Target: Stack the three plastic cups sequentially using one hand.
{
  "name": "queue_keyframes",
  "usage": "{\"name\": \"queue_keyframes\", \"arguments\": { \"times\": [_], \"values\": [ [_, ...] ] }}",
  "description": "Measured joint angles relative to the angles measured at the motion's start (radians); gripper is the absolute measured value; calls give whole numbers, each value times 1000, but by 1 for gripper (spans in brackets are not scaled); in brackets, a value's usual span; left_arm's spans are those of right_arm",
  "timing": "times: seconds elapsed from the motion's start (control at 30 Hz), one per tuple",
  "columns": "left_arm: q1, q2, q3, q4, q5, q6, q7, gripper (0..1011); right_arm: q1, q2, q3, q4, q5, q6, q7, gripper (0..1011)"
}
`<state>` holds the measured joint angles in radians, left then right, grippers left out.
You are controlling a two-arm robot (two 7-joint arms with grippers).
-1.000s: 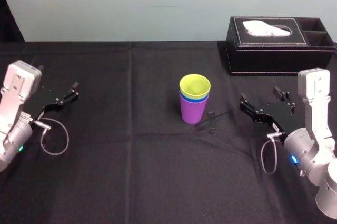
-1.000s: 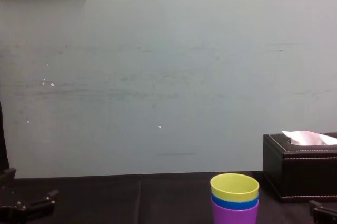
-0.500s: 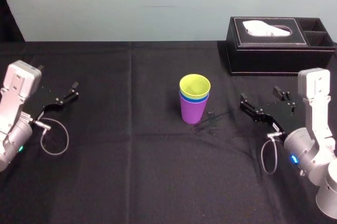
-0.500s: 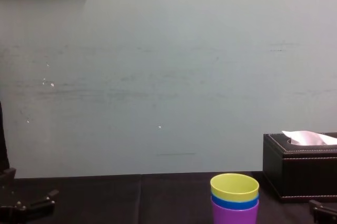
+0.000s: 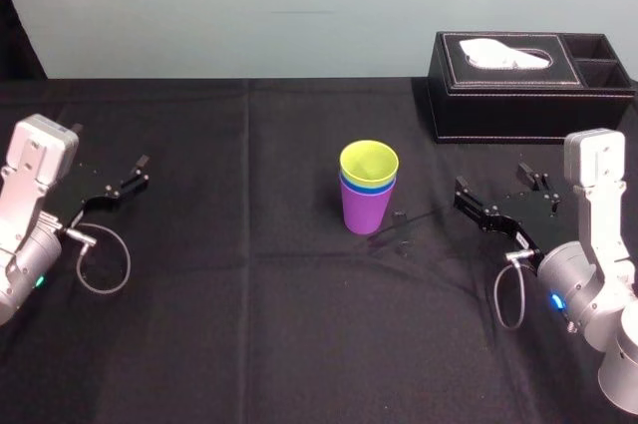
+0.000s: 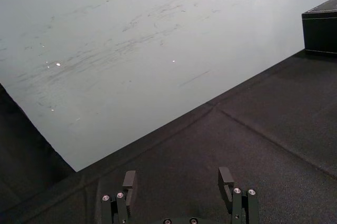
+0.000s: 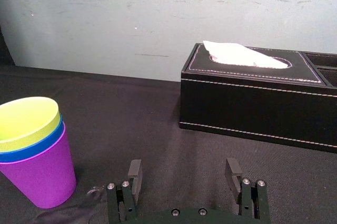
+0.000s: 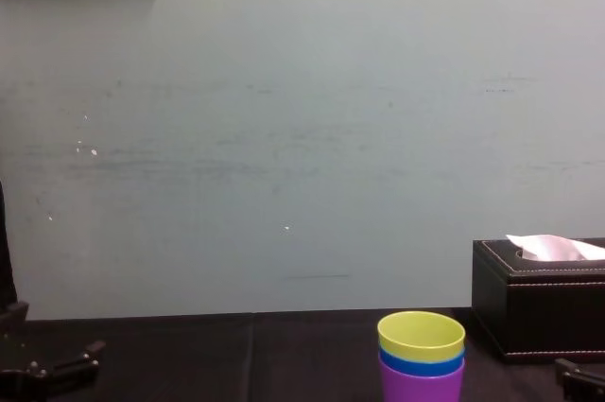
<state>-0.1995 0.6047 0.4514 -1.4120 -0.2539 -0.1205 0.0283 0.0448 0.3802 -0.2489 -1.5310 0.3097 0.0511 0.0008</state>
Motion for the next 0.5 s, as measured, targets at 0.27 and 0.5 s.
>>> {"name": "queue_keyframes", "arguments": {
  "times": [0.27, 0.5],
  "values": [
    [0, 0, 0, 0, 0, 0, 0, 1012, 0, 0, 0, 0, 0, 0, 0, 1000],
    [0, 0, 0, 0, 0, 0, 0, 1011, 0, 0, 0, 0, 0, 0, 0, 1000]
  ]
}}
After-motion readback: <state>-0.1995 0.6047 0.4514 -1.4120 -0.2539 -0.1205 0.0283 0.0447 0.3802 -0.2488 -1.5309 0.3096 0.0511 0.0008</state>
